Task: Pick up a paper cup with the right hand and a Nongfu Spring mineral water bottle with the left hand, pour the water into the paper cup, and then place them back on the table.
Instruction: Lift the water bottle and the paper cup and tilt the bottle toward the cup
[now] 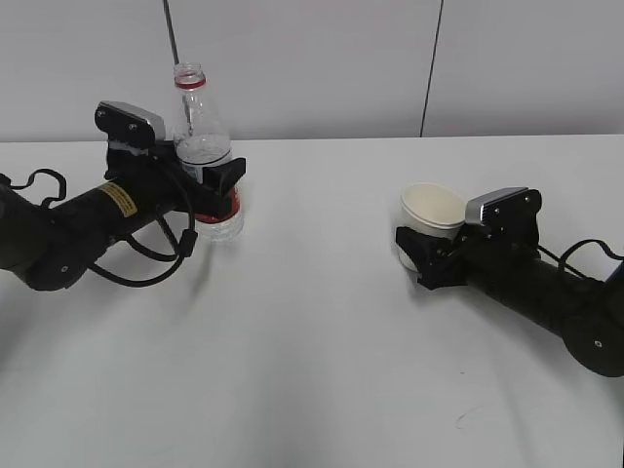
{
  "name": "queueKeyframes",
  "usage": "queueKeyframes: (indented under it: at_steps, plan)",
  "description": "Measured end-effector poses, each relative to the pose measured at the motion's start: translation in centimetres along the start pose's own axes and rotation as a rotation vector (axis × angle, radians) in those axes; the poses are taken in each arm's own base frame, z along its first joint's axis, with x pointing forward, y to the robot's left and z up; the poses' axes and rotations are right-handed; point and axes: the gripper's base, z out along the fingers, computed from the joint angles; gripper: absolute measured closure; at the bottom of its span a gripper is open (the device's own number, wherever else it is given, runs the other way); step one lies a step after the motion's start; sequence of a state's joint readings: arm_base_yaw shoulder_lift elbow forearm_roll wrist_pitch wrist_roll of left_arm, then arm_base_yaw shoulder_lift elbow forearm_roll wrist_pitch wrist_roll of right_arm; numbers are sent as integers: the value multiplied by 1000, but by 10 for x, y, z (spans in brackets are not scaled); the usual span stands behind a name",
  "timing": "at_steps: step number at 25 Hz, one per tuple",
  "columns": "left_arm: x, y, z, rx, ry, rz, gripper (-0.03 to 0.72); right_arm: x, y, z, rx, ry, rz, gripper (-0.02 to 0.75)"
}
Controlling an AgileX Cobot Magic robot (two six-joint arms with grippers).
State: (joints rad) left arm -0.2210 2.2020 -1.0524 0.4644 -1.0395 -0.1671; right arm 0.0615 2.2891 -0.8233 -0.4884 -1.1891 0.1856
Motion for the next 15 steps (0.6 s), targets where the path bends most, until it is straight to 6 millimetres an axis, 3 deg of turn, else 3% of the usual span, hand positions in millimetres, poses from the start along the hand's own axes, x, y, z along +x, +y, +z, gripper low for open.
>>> queueKeyframes:
  at_steps: [5, 15]
  plan:
    - [0, -1, 0, 3, 0, -3, 305, 0, 1, 0, -10, 2, -6, 226]
    - [1, 0, 0, -6, -16, -13, 325, 3, 15, -1, -163, 25, -70, 226]
